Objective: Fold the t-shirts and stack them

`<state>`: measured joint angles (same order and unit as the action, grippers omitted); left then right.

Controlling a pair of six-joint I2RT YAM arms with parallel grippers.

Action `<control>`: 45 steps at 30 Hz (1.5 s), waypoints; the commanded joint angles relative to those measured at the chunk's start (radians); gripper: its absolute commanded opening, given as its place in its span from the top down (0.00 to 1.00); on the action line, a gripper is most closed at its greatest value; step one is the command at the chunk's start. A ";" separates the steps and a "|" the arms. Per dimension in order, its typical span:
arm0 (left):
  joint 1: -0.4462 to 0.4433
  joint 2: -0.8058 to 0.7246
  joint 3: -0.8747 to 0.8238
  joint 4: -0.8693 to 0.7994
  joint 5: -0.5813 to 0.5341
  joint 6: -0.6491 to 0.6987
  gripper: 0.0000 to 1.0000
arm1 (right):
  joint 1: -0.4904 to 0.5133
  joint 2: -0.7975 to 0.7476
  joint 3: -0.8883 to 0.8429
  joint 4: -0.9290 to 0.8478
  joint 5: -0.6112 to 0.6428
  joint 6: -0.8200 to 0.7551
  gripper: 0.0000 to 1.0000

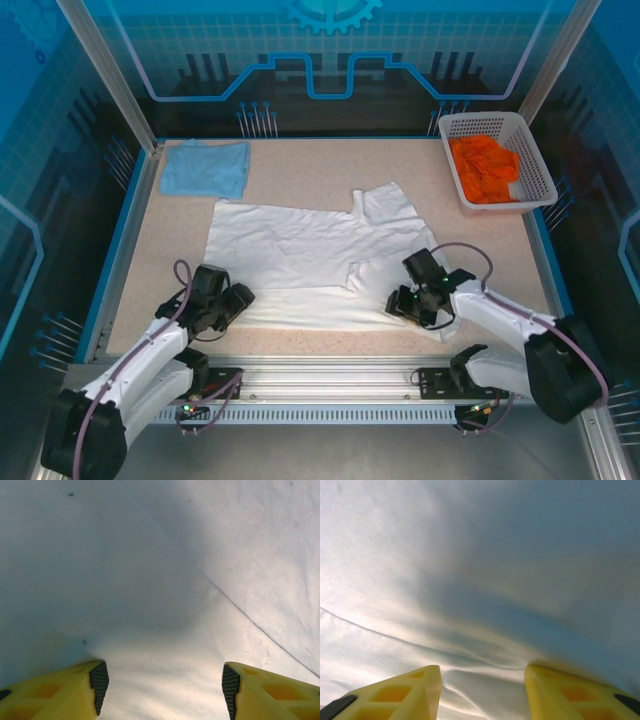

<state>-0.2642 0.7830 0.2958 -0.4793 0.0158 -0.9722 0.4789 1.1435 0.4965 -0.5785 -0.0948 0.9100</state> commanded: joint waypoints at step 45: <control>0.432 1.295 1.343 -0.323 0.009 0.202 0.36 | -0.367 1.362 1.859 -0.379 -0.022 -0.564 0.41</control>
<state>0.1486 2.0686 1.5970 -0.7662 0.0334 -0.8101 0.1204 2.4756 2.2997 -0.8806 -0.0917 0.3904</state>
